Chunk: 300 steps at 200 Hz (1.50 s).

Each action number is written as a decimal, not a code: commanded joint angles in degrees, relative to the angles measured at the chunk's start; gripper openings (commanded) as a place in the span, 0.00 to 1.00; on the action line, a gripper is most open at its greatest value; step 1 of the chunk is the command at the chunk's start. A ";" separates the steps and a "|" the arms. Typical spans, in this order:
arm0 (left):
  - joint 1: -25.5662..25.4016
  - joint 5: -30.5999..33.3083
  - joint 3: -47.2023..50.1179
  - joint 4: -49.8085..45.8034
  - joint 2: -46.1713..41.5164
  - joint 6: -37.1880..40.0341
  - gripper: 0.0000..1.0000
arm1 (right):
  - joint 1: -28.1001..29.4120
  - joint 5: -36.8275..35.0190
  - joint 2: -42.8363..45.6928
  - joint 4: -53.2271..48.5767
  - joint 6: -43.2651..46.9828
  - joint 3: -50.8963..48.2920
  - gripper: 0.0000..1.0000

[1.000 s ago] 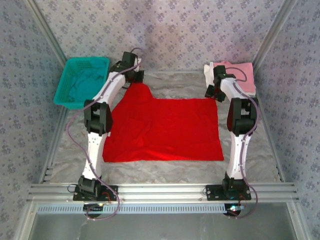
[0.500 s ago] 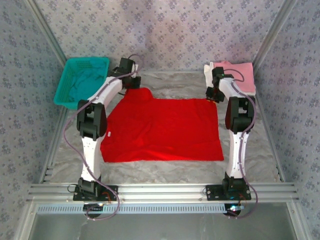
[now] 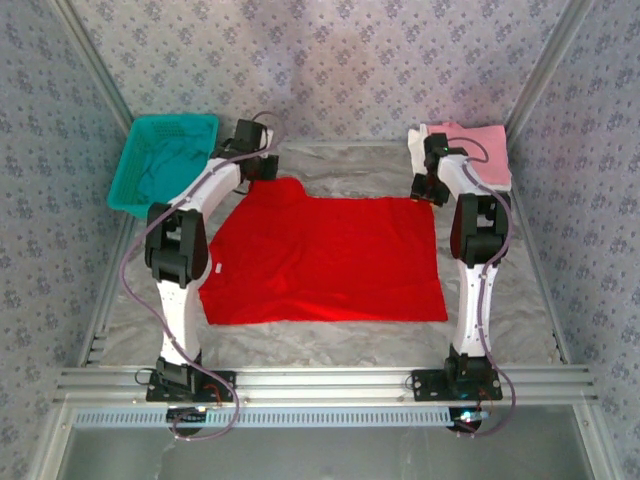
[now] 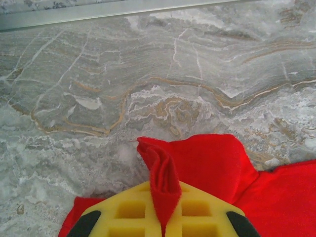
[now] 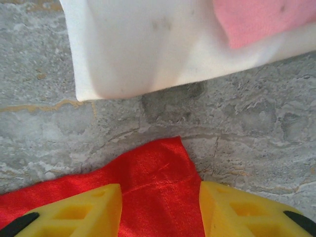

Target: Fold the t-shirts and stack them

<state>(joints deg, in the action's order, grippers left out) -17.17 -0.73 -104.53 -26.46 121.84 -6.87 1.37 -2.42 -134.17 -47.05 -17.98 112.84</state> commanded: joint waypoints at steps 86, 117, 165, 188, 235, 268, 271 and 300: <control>0.10 0.32 5.35 3.67 -6.96 -0.08 0.00 | -0.10 -1.90 -6.83 -5.37 1.22 8.65 0.39; 0.55 0.87 7.15 4.17 -8.46 -0.61 0.00 | 0.07 -2.86 -5.26 -5.17 1.44 7.75 0.16; 0.99 2.01 10.41 4.91 -12.68 0.36 0.00 | 0.66 -4.26 2.18 1.95 1.94 0.37 0.00; 1.08 2.85 13.09 5.52 -15.12 0.91 0.00 | 0.73 -5.08 6.42 7.32 1.89 -5.67 0.00; 1.52 4.68 21.82 7.71 -21.41 0.92 0.00 | 0.66 -8.04 15.52 19.73 0.69 -19.97 0.00; 1.61 5.57 27.06 8.71 -25.18 0.47 0.00 | 0.63 -8.02 20.92 28.73 -0.03 -29.04 0.00; 1.61 5.69 27.47 8.78 -25.54 0.54 0.00 | 0.64 -8.04 21.37 29.33 -0.08 -29.59 0.00; 1.70 6.47 29.78 8.53 -28.35 0.81 0.00 | 0.64 -7.89 23.91 31.83 -0.02 -32.33 0.00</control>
<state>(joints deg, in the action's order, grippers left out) -16.08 4.05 -75.75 -19.42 97.89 -6.85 2.02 -8.62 -113.75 -20.69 -17.12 82.19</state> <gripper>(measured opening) 0.048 0.066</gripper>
